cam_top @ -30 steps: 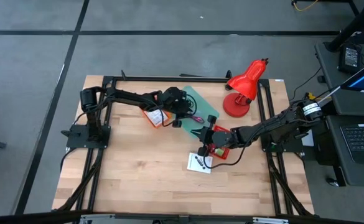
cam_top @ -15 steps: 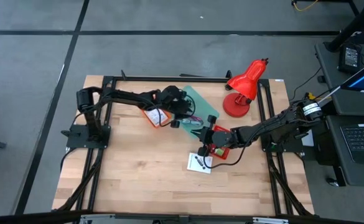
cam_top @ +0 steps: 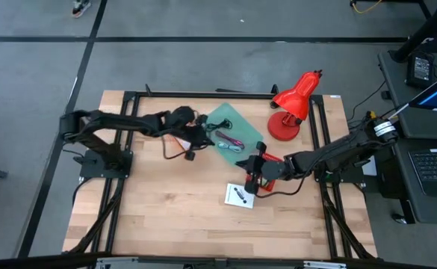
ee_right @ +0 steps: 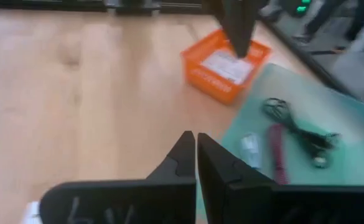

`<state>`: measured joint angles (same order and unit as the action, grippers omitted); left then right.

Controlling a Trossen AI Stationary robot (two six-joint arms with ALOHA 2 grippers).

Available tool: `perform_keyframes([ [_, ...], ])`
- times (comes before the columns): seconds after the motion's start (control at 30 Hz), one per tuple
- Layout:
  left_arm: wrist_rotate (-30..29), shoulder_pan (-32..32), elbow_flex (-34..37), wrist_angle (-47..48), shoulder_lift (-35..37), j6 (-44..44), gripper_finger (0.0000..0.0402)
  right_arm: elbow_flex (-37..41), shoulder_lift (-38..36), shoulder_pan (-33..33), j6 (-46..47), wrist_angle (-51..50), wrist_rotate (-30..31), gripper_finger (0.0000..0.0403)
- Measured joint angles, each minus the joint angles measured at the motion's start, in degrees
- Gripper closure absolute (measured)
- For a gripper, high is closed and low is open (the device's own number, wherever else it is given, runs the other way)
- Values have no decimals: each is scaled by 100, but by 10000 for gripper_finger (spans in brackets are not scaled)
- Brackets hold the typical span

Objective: Pick and place items into bin
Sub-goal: Put the white card reader box into the orange bin

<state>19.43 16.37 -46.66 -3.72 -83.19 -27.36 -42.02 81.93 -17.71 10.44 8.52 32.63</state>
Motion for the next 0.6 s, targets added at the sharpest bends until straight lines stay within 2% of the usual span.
perform_keyframes([
  [0.17,-43,-338,858,-981,609,286,400,-40,57,-14,405,-272,-624,403],
  [0.3,-151,-567,1297,-1721,792,626,399,-565,199,-22,1095,-1589,-758,403],
  [0.43,-152,-813,1447,-1928,781,732,400,-1255,511,-100,1571,-2787,-1035,403],
  [0.6,-166,-1182,1472,-2017,760,837,399,-1712,921,-249,1762,-3152,-1435,403],
])
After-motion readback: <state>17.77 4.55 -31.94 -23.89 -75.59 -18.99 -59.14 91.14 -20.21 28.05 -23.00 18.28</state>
